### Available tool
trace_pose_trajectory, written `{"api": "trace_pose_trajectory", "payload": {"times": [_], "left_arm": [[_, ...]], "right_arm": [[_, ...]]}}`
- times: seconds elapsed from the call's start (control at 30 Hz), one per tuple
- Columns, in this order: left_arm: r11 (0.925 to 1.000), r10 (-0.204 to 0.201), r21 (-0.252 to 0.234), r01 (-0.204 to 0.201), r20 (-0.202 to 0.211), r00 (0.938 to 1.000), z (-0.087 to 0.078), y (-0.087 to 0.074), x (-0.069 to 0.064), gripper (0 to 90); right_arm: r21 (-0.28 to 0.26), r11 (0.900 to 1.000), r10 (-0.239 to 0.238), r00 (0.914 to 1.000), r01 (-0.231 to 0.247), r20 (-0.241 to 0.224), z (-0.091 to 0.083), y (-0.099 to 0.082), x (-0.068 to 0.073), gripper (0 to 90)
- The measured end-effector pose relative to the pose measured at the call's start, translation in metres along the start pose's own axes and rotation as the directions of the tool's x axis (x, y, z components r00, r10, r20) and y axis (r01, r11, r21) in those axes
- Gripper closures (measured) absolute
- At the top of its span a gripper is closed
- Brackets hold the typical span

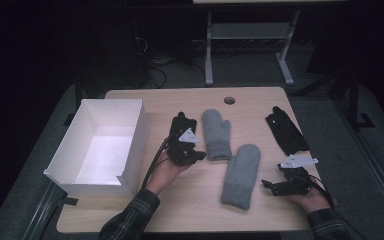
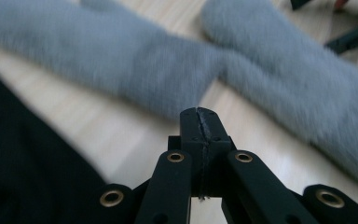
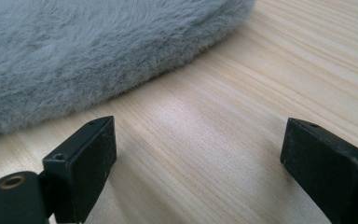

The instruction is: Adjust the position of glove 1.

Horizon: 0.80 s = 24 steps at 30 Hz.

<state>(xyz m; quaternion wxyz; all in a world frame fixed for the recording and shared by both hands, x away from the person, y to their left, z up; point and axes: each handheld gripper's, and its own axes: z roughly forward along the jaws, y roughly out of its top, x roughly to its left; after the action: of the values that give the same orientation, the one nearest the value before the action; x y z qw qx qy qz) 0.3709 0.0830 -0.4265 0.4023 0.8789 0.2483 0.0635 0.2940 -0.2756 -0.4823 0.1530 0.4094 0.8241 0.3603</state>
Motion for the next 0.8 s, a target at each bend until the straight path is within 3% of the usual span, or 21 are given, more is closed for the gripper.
{"api": "trace_pose_trajectory", "payload": {"times": [0.2,0.37,0.47,0.6,0.8], "left_arm": [[0.9996,0.028,-0.011,-0.028,0.007,0.9996,0.026,0.028,0.004,89.6],[0.9998,0.013,-0.014,-0.013,0.014,0.9998,0.051,0.043,0.01,89.6],[0.9992,0.01,0.038,-0.011,0.014,0.9999,0.071,0.045,0.013,89.6],[0.9989,-0.007,0.047,0.006,0.028,0.9996,0.077,0.04,0.014,89.7],[0.9985,-0.009,0.054,0.007,0.043,0.999,0.065,0.031,0.015,89.7]], "right_arm": [[0.001,1.0,-0.001,1.0,0.001,0.0,0.0,0.0,0.0,10.2],[0.001,1.0,0.002,1.0,-0.002,-0.001,0.0,0.0,0.0,10.3],[0.001,1.0,0.002,1.0,-0.002,-0.001,0.0,0.0,0.0,10.3],[0.0,1.0,0.002,1.0,-0.002,-0.002,0.0,0.0,0.0,10.2],[0.002,1.0,-0.002,1.0,0.002,-0.003,0.0,0.0,0.0,10.2]]}}
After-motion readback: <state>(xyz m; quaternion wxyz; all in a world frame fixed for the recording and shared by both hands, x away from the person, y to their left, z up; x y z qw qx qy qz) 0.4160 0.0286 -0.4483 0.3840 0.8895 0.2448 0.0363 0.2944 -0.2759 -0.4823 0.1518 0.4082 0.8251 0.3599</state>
